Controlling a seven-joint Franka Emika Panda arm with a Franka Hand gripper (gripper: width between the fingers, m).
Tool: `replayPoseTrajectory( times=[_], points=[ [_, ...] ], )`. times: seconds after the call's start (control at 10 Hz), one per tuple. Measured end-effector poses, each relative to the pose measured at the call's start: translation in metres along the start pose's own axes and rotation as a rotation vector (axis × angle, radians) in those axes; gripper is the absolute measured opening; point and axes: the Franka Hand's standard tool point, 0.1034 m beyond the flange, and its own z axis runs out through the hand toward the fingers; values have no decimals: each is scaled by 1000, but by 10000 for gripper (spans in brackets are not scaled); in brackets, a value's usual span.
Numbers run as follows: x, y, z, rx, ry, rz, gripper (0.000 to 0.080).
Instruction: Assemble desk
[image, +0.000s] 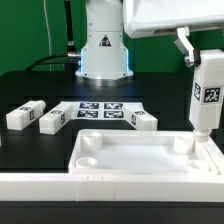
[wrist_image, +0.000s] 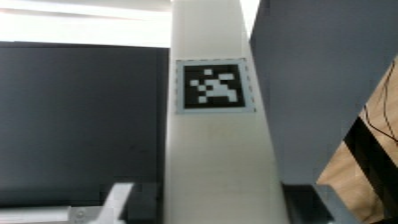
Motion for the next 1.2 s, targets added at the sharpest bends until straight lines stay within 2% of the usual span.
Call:
replayPoseTrajectory(
  times=[0.2,0.4,0.5,0.6,1.2],
  points=[
    [8,8,0,-2,17,8,290],
    [8,7,1,-2,24,6,290],
    [13,9,-1,-12,129,6,290],
    [6,10,3,-16,151,6,290],
    [-7,5,20,-10,119,1,290]
  ],
)
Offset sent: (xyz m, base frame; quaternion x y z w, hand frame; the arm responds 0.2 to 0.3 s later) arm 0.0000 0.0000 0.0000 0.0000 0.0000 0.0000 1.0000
